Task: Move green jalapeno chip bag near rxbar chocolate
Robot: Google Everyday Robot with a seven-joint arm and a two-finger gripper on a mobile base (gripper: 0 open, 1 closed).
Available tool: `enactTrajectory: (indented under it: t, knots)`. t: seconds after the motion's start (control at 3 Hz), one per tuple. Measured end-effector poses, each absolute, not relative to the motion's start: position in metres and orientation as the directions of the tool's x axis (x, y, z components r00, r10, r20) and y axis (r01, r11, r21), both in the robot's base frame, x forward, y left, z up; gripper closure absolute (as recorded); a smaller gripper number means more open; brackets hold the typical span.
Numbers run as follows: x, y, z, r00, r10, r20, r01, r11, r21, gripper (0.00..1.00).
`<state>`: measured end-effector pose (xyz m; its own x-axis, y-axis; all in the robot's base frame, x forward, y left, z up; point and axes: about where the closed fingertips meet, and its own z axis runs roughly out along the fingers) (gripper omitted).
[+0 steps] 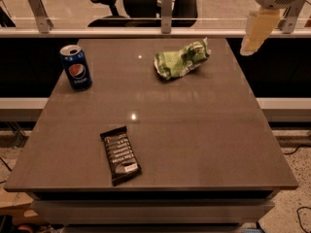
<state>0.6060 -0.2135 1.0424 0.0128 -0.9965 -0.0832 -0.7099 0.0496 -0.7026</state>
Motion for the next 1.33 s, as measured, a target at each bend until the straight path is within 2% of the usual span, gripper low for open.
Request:
enactTrajectory:
  t: [0.67,1.33]
  knots:
    - [0.659,-0.219,1.015,-0.027,-0.998,-0.058,-0.783,0.057,-0.62,0.0]
    - [0.69,-0.183,0.988,0.074,-0.997,-0.021,-0.842,-0.052,-0.538,0.0]
